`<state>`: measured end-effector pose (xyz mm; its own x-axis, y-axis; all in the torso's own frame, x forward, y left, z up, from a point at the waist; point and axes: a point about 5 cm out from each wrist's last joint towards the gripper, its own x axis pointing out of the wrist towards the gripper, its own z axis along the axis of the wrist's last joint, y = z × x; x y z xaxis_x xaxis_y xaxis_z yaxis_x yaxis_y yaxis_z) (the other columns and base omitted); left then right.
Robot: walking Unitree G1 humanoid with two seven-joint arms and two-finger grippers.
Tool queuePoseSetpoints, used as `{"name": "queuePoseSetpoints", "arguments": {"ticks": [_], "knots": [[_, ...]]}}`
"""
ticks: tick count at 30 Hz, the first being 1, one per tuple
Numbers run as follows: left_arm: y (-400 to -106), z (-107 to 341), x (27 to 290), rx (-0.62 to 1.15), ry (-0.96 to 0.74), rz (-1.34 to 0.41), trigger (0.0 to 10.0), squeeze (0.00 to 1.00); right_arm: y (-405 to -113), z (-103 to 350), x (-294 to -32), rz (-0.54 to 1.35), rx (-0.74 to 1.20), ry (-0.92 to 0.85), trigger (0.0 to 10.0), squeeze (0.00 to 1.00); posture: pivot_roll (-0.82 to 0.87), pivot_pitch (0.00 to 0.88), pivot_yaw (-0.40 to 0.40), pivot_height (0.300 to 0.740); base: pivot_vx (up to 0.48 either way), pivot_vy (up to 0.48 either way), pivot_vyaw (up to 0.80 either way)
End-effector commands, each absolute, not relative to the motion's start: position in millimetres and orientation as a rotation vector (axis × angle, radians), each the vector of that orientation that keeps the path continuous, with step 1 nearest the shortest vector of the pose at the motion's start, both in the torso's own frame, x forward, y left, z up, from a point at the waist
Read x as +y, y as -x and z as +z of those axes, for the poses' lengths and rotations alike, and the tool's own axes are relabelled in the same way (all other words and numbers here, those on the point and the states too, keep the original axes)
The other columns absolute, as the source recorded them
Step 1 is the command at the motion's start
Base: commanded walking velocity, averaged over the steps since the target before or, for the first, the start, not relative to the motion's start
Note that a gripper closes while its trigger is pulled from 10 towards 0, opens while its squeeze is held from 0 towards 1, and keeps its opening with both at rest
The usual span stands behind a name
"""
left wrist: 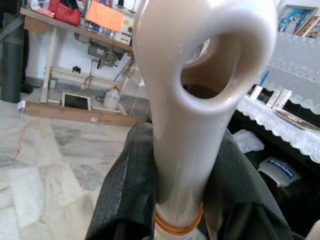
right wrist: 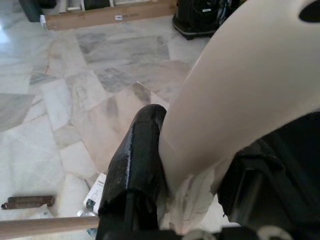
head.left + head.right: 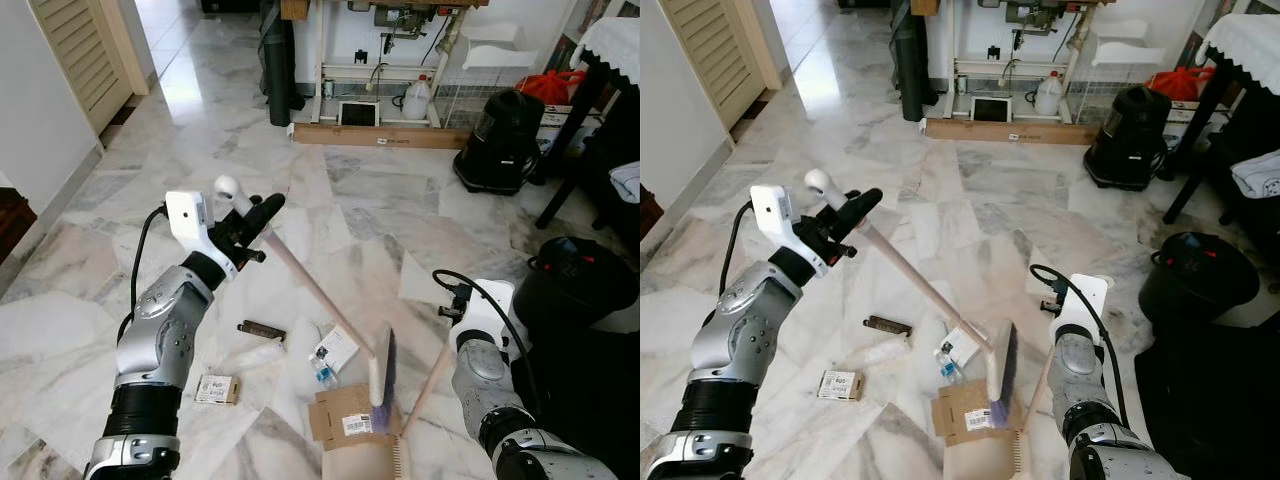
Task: Sweep floor
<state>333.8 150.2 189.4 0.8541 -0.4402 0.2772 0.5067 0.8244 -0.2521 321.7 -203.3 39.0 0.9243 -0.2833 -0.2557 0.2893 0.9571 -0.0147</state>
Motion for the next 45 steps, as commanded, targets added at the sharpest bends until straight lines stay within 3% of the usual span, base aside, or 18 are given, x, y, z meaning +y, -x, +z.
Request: {"name": "queuePoseSetpoints", "arguments": {"ticks": [1, 19, 25, 30, 45], "knots": [[-334, 213, 156, -0.331, 0.299, -0.464, 10.0, 0.0, -330, 57, -208, -0.289, 0.152, -0.022, 10.0, 0.0, 0.03, 0.0, -0.02, 0.74, 0.0, 0.0, 0.0], [-337, 227, 182, -0.474, 0.08, -0.174, 10.0, 0.0, -333, 83, -200, -0.248, -0.023, -0.112, 10.0, 0.0, 0.02, 0.0, -0.029, 0.74, 0.0, 0.0, 0.0], [-333, 212, 193, -0.461, -0.065, -0.099, 10.0, 0.0, -339, 95, -193, -0.235, -0.064, -0.148, 10.0, 0.0, 0.03, 0.0, -0.034, 0.74, 0.0, 0.0, 0.0], [-327, 190, 202, -0.403, -0.059, -0.045, 10.0, 0.0, -341, 103, -188, -0.232, -0.106, -0.165, 10.0, 0.0, 0.04, 0.0, -0.04, 0.74, 0.0, 0.0, 0.0], [-322, 163, 189, -0.368, -0.09, -0.059, 10.0, 0.0, -333, 105, -178, -0.23, -0.135, -0.207, 10.0, 0.0, 0.04, 0.0, -0.047, 0.74, 0.0, 0.0, 0.0]]}}
